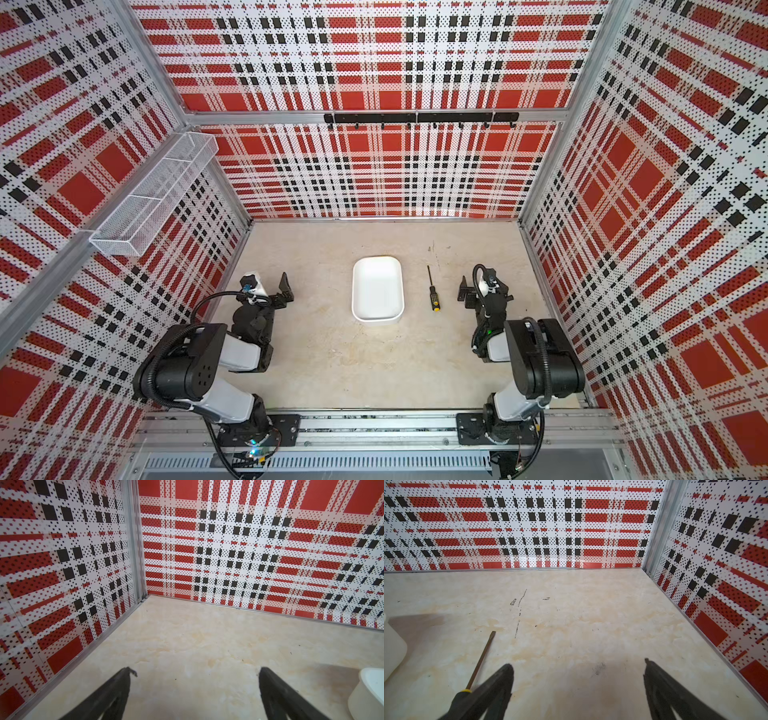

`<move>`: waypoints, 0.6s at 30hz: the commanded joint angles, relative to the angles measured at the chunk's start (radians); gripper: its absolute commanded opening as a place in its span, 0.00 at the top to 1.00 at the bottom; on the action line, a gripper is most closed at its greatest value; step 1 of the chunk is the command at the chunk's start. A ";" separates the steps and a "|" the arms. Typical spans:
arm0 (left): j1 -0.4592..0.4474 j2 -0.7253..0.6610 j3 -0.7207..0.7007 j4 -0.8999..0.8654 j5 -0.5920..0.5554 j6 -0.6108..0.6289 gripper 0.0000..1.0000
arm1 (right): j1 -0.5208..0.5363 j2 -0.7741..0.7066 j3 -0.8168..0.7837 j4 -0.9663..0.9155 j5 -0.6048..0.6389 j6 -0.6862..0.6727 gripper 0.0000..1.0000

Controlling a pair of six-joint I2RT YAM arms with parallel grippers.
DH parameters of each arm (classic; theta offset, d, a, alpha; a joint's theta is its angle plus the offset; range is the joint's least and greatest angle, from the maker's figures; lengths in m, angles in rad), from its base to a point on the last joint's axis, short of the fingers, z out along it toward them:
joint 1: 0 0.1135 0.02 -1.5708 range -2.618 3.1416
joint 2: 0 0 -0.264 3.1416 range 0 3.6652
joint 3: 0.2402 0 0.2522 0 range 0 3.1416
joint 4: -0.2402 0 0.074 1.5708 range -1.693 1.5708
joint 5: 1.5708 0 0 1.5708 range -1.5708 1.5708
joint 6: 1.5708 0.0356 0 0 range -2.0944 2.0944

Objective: Put the screwdriver in the bin
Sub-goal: Pick up the screwdriver from the center of the table.

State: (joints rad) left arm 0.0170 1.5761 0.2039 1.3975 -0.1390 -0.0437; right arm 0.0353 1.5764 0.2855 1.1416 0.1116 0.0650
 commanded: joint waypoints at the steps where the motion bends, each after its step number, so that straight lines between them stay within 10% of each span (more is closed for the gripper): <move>1: -0.002 -0.003 0.002 0.008 -0.007 0.010 0.02 | -0.007 -0.004 0.008 0.007 -0.004 -0.004 0.00; 18: 0.048 -0.218 0.242 -0.505 0.360 -0.116 0.02 | -0.005 -0.178 0.061 -0.238 0.015 -0.001 0.00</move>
State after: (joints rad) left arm 0.0601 1.3773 0.4328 1.0084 0.1020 -0.0830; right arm 0.0353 1.4727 0.2974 1.0248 0.1131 0.0654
